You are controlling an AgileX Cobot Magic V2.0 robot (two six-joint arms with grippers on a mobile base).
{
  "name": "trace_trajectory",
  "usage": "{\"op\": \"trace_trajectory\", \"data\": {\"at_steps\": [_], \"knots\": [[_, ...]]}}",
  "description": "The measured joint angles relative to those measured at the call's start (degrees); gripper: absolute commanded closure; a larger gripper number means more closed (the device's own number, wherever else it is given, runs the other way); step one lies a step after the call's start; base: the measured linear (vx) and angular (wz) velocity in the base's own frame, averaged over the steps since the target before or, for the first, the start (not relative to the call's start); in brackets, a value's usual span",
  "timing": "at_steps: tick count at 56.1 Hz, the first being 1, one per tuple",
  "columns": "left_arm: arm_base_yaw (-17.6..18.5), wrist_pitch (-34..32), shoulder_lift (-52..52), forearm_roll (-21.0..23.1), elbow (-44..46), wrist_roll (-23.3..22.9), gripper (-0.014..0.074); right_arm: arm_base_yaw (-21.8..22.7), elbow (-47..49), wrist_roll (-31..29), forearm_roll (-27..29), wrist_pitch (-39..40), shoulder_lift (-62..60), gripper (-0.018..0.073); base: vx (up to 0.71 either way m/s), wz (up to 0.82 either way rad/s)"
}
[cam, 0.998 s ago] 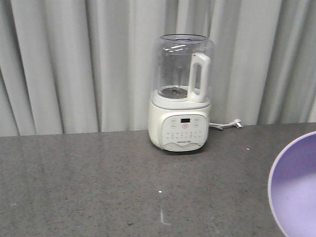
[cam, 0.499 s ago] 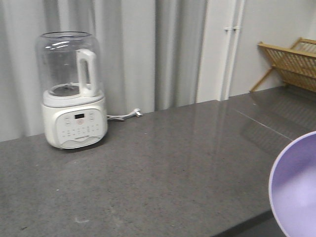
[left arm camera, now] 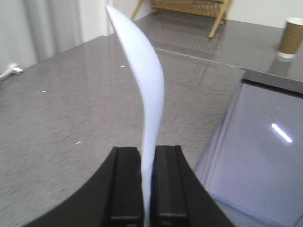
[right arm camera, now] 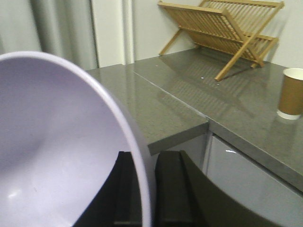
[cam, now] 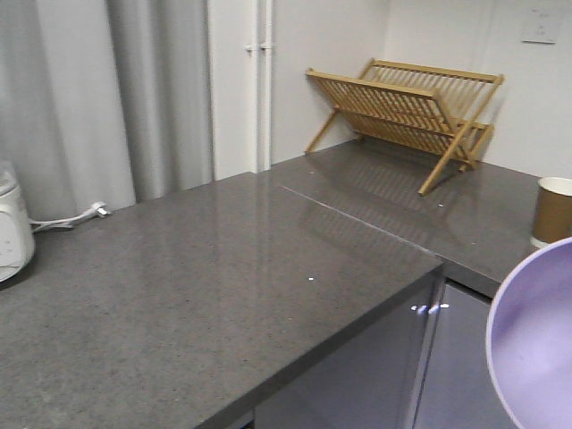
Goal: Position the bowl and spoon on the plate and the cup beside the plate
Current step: 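Drive the base holding spoon and bowl to the light blue plate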
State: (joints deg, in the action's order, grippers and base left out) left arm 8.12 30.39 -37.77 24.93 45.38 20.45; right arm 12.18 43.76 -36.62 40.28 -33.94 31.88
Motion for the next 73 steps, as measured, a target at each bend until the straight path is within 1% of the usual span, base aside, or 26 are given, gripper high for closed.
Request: {"op": "trace_trajectory", "data": {"at_steps": [33,55,73], "knots": [[0.00,0.00,0.00,0.00,0.00,0.00,0.0596,0.00,0.00,0.00,0.00,0.00,0.00,0.0568,0.08,-0.52],[0.00,0.00,0.00,0.00,0.00,0.00,0.0596,0.00,0.00,0.00,0.00,0.00,0.00,0.0568,0.21,-0.52],[0.00,0.00,0.00,0.04,0.00,0.00,0.0596,0.00,0.00,0.00,0.00,0.00,0.00,0.0568,0.28,-0.34]]}}
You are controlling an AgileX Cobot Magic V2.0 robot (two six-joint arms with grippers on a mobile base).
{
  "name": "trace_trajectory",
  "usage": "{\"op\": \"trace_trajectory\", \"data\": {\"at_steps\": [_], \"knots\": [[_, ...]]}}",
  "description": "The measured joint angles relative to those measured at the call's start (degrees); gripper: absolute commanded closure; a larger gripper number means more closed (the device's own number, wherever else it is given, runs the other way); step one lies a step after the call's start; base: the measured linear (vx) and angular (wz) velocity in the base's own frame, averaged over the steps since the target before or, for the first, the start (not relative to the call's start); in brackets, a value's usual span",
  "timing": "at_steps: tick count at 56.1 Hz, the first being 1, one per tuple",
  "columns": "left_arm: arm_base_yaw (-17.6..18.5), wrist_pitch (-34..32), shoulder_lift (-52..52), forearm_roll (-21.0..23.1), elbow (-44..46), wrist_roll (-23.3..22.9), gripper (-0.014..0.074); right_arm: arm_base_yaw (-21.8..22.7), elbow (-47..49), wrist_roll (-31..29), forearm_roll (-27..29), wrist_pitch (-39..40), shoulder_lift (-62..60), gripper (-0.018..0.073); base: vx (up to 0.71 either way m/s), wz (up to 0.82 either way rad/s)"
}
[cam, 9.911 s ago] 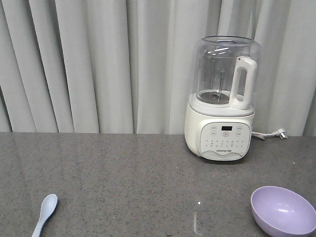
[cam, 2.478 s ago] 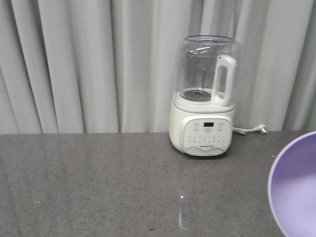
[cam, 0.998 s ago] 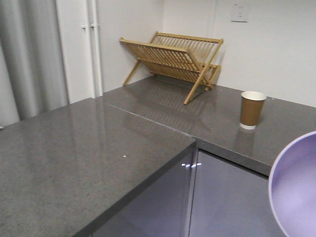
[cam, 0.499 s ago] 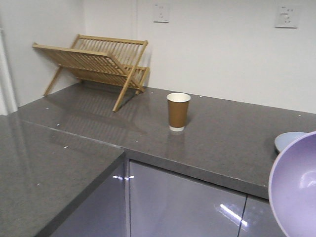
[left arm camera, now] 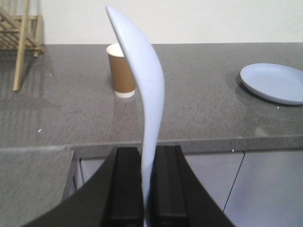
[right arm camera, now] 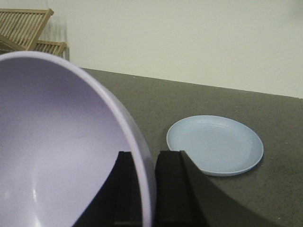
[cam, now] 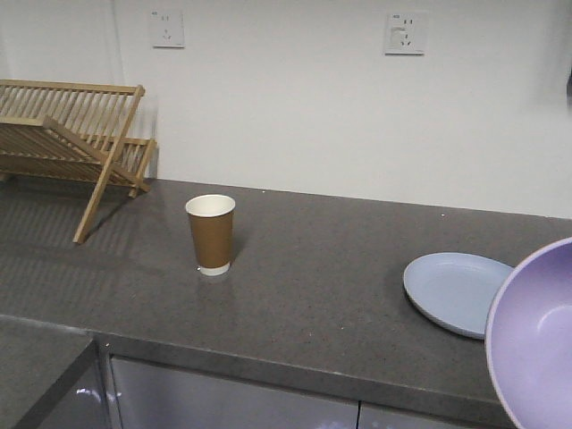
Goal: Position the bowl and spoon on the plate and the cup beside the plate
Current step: 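Drive the base holding spoon and bowl to the light blue plate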
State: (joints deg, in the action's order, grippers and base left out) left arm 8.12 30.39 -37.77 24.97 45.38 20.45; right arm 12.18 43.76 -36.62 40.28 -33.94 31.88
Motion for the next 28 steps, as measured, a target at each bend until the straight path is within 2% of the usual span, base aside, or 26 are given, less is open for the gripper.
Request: {"op": "trace_trajectory", "data": {"at_steps": [28], "knots": [[0.00,0.00,0.00,0.00,0.00,0.00,0.0596,0.00,0.00,0.00,0.00,0.00,0.00,0.0568,0.29,-0.25]]}}
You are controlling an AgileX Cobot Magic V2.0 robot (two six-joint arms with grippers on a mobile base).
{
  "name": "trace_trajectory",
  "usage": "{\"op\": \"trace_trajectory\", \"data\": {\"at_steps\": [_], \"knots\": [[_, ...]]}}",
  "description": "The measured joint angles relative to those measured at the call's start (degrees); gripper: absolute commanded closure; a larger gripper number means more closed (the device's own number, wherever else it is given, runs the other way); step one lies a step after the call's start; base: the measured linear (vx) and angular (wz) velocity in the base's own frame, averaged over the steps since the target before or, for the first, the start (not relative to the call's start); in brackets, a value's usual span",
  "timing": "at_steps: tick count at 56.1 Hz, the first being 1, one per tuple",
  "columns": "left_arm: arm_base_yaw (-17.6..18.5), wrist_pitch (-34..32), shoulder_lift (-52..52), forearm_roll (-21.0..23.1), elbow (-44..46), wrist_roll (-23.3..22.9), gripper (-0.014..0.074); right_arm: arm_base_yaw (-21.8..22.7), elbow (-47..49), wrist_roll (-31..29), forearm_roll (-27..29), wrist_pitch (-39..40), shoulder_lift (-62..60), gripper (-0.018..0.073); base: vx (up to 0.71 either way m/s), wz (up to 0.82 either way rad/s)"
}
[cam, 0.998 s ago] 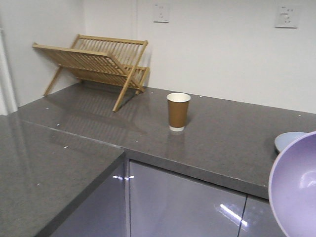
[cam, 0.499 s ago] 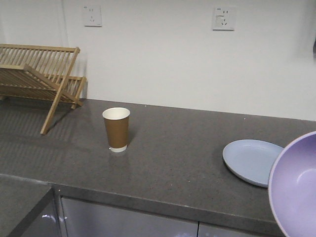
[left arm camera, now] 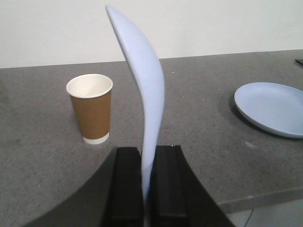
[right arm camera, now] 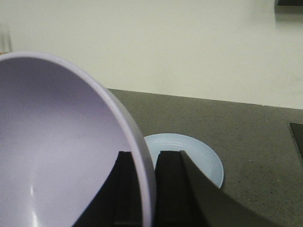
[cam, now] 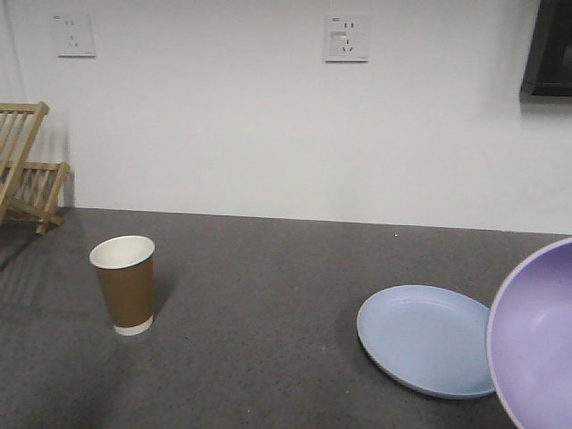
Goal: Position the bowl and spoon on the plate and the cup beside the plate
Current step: 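Drive the base holding spoon and bowl to the light blue plate, then lower the lavender bowl onto the plate and open the right gripper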
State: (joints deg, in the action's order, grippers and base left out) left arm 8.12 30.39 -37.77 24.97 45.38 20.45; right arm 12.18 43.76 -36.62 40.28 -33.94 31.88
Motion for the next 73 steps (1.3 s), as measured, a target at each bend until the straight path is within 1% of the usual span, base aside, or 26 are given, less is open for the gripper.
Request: {"op": "trace_trajectory", "data": {"at_steps": [34,73], "knots": [[0.00,0.00,0.00,0.00,0.00,0.00,0.0596,0.00,0.00,0.00,0.00,0.06,0.00,0.0568,0.20,-0.20],[0.00,0.00,0.00,0.07,0.00,0.00,0.0596,0.00,0.00,0.00,0.00,0.01,0.00,0.0568,0.02,-0.02]]}}
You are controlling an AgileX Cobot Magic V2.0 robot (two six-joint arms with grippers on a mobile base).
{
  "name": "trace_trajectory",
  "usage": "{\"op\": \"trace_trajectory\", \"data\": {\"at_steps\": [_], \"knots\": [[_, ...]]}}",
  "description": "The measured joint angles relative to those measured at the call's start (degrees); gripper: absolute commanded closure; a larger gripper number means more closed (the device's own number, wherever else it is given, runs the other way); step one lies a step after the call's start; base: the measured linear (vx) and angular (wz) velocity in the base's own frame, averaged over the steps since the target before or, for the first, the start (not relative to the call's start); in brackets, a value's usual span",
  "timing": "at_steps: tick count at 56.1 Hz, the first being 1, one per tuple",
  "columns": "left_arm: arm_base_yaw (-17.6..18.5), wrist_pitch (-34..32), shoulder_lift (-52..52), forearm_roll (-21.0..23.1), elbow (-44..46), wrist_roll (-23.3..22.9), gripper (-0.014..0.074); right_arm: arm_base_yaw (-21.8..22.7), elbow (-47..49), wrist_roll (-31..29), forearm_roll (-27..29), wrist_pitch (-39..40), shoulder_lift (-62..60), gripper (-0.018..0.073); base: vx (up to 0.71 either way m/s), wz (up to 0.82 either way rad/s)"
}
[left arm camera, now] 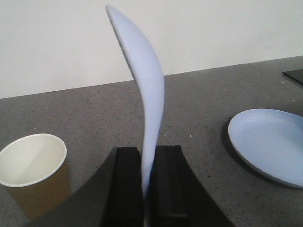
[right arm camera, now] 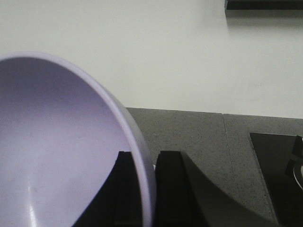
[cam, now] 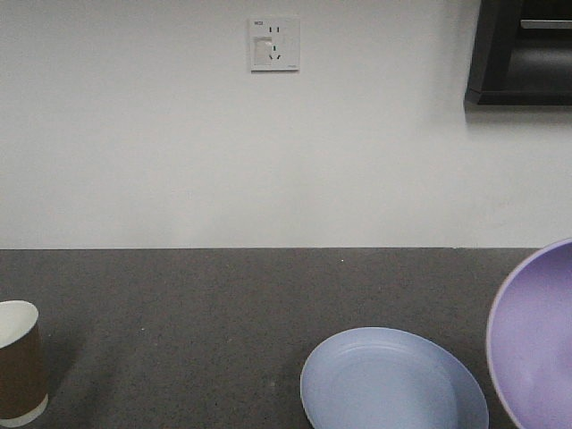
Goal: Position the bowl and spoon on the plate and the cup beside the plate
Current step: 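Lower the lavender bowl onto the plate and open the right gripper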
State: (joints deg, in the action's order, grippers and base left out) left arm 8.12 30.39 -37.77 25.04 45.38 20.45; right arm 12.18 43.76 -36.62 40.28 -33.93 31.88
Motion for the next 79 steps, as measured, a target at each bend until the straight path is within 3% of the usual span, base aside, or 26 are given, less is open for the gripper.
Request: {"op": "trace_trajectory", "data": {"at_steps": [22,39,48,61,72,79], "knots": [[0.00,0.00,0.00,0.00,0.00,0.00,0.0596,0.00,0.00,0.00,0.44,0.05,0.00,0.0568,0.00,0.00],[0.00,0.04,0.00,0.00,0.00,0.00,0.0596,-1.23,0.82,0.00,7.72,1.53,5.85,0.0568,0.00,0.00],[0.00,0.87,0.00,0.00,0.00,0.00,0.0596,-5.84,7.97,0.85,5.82,-3.22,18.92,0.0568,0.00,0.00],[0.00,2.95,0.00,0.00,0.00,0.00,0.0596,-11.51,23.14,9.19,-2.25,-10.07,44.65,0.0568,0.00,0.00],[0.00,3.00,0.00,0.00,0.00,0.00,0.0596,-15.70,31.30,14.28,-8.75,-11.89,64.37,0.0568,0.00,0.00],[0.00,3.00,0.00,0.00,0.00,0.00,0.0596,-16.51,34.77,15.87,-9.12,-12.04,71.49,0.0568,0.00,0.00]]}}
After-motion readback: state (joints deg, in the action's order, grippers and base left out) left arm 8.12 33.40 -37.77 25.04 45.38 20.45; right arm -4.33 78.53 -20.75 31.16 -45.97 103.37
